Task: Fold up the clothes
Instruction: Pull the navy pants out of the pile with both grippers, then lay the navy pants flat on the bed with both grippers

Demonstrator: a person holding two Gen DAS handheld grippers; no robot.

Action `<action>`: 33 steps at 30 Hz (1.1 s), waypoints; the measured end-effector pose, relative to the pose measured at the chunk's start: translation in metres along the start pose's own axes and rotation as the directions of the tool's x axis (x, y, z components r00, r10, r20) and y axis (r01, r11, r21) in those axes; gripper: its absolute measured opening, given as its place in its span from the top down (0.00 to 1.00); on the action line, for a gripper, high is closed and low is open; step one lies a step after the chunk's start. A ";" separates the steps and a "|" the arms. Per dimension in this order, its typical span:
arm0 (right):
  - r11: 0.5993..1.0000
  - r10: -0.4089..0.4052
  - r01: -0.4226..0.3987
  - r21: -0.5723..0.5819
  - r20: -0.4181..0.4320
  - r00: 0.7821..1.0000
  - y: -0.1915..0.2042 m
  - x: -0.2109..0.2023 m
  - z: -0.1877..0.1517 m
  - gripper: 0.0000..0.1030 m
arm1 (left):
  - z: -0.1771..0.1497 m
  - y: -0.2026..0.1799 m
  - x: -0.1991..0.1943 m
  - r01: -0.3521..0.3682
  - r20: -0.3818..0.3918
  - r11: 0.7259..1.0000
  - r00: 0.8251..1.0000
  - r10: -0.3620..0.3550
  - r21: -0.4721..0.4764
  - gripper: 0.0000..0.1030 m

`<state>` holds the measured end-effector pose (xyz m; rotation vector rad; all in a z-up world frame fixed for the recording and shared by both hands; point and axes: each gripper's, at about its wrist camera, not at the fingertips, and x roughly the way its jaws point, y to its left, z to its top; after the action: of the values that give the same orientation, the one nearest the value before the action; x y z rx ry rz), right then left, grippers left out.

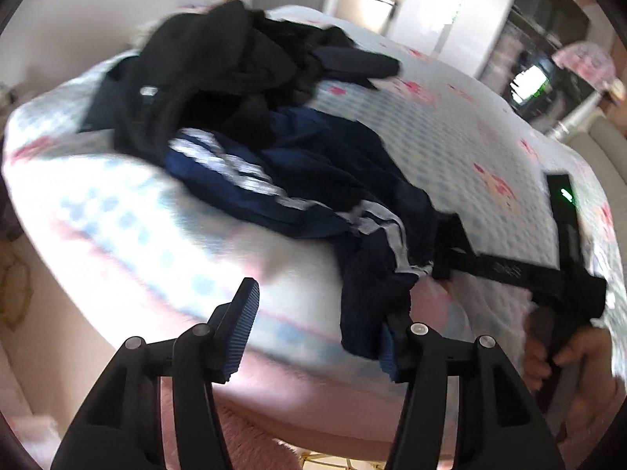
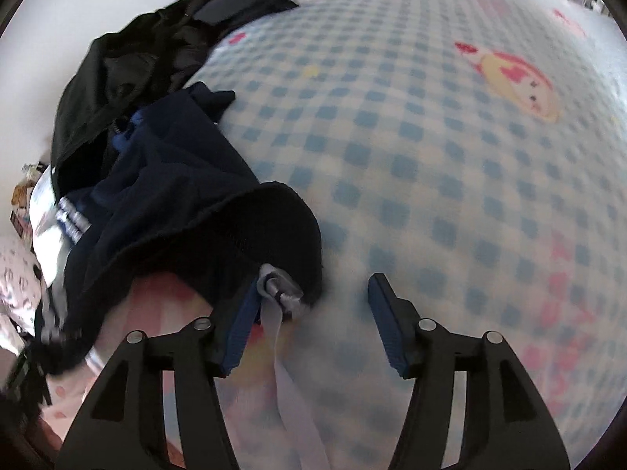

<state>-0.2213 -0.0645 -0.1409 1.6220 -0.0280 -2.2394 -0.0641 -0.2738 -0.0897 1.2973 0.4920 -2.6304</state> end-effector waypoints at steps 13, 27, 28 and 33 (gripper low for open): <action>0.960 -0.197 0.230 -0.161 0.197 0.960 -0.003 -0.046 -0.022 0.91 | -0.003 -0.066 -0.029 0.103 0.077 0.980 0.990 -0.117 0.168 0.89; 0.936 -0.351 0.314 0.158 0.454 0.818 -0.166 -0.287 -0.134 0.91 | -0.010 -0.198 -0.123 0.517 0.044 0.765 0.818 -0.574 0.384 0.89; 0.937 -0.349 0.301 0.176 0.472 0.810 -0.172 -0.305 -0.140 0.91 | -0.007 -0.208 -0.131 0.516 0.057 0.759 0.812 -0.581 0.398 0.89; 0.931 -0.353 0.242 0.272 0.511 0.784 -0.209 -0.356 -0.162 0.91 | 0.004 -0.239 -0.123 0.507 0.029 0.766 0.827 -0.562 0.395 0.86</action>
<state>-0.0376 0.2723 0.0814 1.0477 -0.1540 -2.9757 -0.0620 -0.0521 0.0625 1.1673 0.3976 -3.4166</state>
